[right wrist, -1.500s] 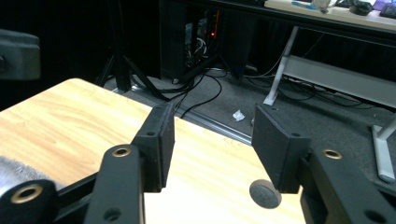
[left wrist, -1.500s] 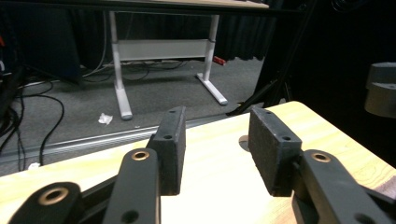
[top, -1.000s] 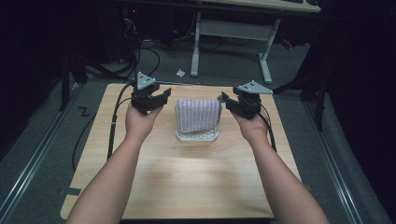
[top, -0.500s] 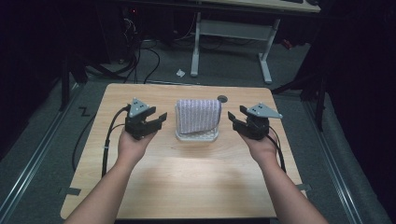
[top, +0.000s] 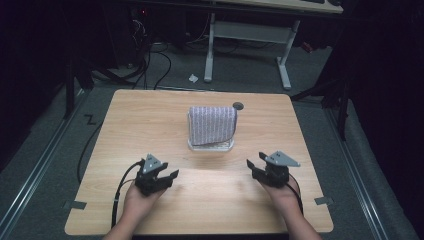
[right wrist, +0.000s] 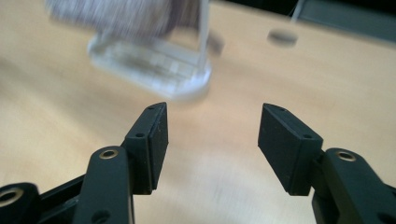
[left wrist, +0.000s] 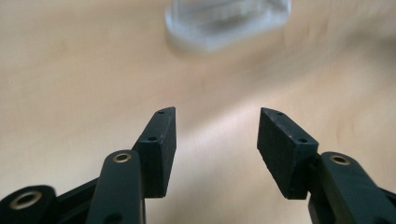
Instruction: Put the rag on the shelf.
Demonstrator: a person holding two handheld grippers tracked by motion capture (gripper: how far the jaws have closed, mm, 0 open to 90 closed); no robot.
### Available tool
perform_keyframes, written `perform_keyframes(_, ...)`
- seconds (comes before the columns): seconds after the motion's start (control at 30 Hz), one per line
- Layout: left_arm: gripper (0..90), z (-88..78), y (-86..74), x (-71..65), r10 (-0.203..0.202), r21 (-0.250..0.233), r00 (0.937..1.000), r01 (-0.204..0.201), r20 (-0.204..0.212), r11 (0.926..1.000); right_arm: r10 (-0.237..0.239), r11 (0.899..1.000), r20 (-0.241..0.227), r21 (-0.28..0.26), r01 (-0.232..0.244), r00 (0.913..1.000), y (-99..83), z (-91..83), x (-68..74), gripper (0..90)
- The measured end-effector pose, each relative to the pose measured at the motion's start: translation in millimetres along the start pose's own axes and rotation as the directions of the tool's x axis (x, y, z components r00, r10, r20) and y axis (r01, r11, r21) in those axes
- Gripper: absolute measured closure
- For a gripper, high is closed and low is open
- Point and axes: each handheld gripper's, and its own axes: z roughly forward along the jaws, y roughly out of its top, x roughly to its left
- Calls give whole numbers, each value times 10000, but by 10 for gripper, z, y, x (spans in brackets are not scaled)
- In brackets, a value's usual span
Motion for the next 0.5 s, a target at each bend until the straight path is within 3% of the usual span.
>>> perform_keyframes(0.03, 477, -87, -123, -45, -282, -247, 9990, 291, 339, 9993, 117, 9999, 39, -43, -116, 9999, -130, -56, 21, 432)
perform_keyframes(0.1, 494, -195, -190, -127, -560, 304, 9958, 539, 722, 9981, 384, 9991, -19, 173, -384, 9993, -384, -168, 35, 456)
perform_keyframes(0.13, 464, -241, -213, -159, -319, 84, 9971, 314, 684, 9995, 364, 9975, -175, 607, -352, 9992, -395, -194, 34, 415)
perform_keyframes(0.17, 465, -261, -237, -177, -78, -96, 9989, 83, 460, 9999, 112, 9984, -119, 554, -105, 9999, -380, -232, 37, 420)
perform_keyframes(0.2, 467, -248, -242, -174, 114, 101, 9998, -116, 186, 9999, -35, 9992, 97, 397, 31, 9999, -376, -267, 34, 432)
perform_keyframes(0.23, 465, -222, -243, -156, 119, 299, 9999, -121, 82, 9995, 107, 9992, 181, 394, -114, 9998, -377, -276, 22, 427)
perform_keyframes(0.33, 463, -187, -246, -94, -264, 288, 9992, 256, 293, 9993, 475, 9977, 75, 479, -478, 9988, -376, -231, 5, 423)
perform_keyframes(0.4, 461, -186, -248, -69, -260, 247, 9995, 256, 184, 9994, 273, 9984, 80, 497, -276, 9996, -370, -209, 32, 422)
perform_keyframes(0.43, 449, -188, -250, -44, -536, 190, 9984, 533, 175, 9984, 148, 9987, 89, 496, -152, 9999, -373, -202, 40, 422)
perform_keyframes(0.5, 432, -200, -252, -6, -980, 56, 9945, 979, 373, 9952, 340, 9977, -61, 589, -336, 9994, -393, -189, 42, 421)
